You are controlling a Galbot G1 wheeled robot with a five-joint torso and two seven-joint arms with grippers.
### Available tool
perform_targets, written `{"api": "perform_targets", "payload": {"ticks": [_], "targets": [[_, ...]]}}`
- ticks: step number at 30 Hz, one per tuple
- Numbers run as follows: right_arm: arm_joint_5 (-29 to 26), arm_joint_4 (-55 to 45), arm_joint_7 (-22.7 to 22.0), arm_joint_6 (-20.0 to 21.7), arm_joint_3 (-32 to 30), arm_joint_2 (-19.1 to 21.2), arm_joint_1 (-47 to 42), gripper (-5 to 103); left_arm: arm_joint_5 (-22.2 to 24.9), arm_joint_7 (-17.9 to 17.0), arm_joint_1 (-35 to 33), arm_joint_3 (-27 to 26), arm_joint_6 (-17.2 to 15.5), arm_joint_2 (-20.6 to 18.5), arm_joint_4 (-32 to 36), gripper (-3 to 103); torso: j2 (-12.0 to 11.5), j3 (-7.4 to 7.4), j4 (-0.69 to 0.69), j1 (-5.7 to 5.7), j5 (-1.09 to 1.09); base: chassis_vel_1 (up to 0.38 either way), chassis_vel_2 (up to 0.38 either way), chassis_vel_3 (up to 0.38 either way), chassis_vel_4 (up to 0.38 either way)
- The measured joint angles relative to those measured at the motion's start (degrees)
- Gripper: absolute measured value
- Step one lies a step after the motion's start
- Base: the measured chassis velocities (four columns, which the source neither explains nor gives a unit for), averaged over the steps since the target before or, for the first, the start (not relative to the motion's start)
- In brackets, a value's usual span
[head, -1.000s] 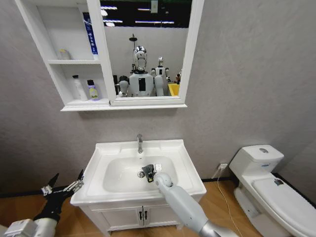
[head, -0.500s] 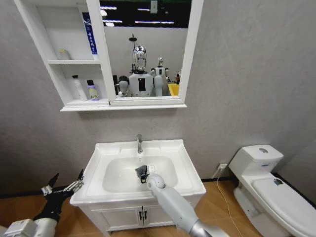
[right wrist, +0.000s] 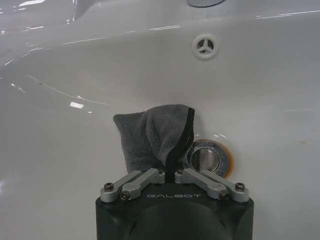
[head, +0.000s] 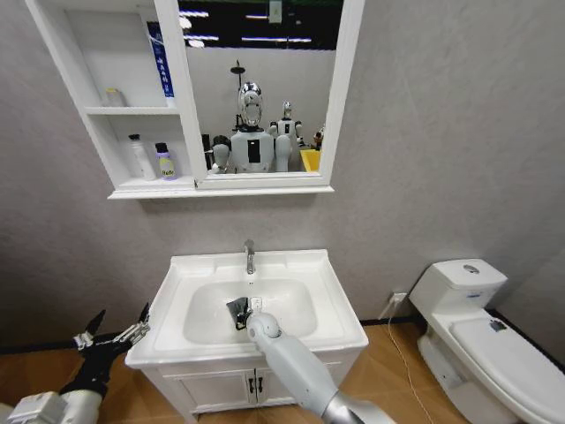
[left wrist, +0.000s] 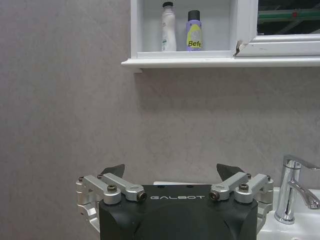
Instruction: Move facial cleanser and shampoo from washbasin to cabinet, then wipe washbasin with towel.
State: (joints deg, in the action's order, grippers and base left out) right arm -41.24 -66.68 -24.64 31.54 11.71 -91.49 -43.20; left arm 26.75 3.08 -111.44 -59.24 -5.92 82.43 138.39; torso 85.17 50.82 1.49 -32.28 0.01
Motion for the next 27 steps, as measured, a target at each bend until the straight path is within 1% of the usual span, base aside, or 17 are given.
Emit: {"api": "perform_targets", "payload": {"ticks": [2, 3, 5, 6, 8, 15, 21, 27], "targets": [[-0.09, -0.71, -0.15, 0.08, -0.41, 1.23, -0.38, 3, 0.00, 0.00, 0.00, 0.00, 0.00, 0.00, 0.00, 100, 0.00, 0.00, 0.00, 0.00, 0.00, 0.000, 0.000, 0.000, 0.000], [-0.09, -0.71, -0.15, 0.08, -0.41, 1.23, -0.38, 3, 0.00, 0.00, 0.00, 0.00, 0.00, 0.00, 0.00, 100, 0.00, 0.00, 0.00, 0.00, 0.00, 0.000, 0.000, 0.000, 0.000], [-0.60, -2.31, -0.83, 0.55, -0.96, 3.06, -1.19, 3, 0.00, 0.00, 0.00, 0.00, 0.00, 0.00, 0.00, 100, 0.00, 0.00, 0.01, 0.00, 0.00, 0.000, 0.000, 0.000, 0.000], [-0.60, -2.31, -0.83, 0.55, -0.96, 3.06, -1.19, 3, 0.00, 0.00, 0.00, 0.00, 0.00, 0.00, 0.00, 100, 0.00, 0.00, 0.01, 0.00, 0.00, 0.000, 0.000, 0.000, 0.000], [-1.15, -3.72, -1.62, 1.08, -1.37, 4.30, -2.00, 3, 0.00, 0.00, 0.00, 0.00, 0.00, 0.00, 0.00, 100, 0.00, 0.00, 0.01, 0.00, 0.00, 0.000, 0.000, 0.000, 0.000], [-1.34, -5.41, -2.61, 1.47, -2.13, 5.96, -3.34, 3, 0.00, 0.00, 0.00, 0.00, 0.00, 0.00, 0.00, 100, 0.00, -0.01, 0.01, 0.00, 0.01, 0.000, 0.000, 0.000, 0.000], [-1.69, -7.96, -3.67, 2.18, -2.86, 9.19, -4.20, 3, 0.00, 0.00, 0.00, 0.00, 0.00, 0.00, 0.00, 100, 0.00, -0.01, 0.02, 0.00, 0.00, 0.000, 0.000, 0.000, 0.000], [-1.58, -9.00, -4.58, 2.50, -3.27, 10.31, -4.51, 3, 0.00, 0.00, 0.00, 0.00, 0.00, 0.00, 0.00, 100, 0.00, -0.01, 0.02, 0.00, 0.00, 0.000, 0.000, 0.000, 0.000]]}}
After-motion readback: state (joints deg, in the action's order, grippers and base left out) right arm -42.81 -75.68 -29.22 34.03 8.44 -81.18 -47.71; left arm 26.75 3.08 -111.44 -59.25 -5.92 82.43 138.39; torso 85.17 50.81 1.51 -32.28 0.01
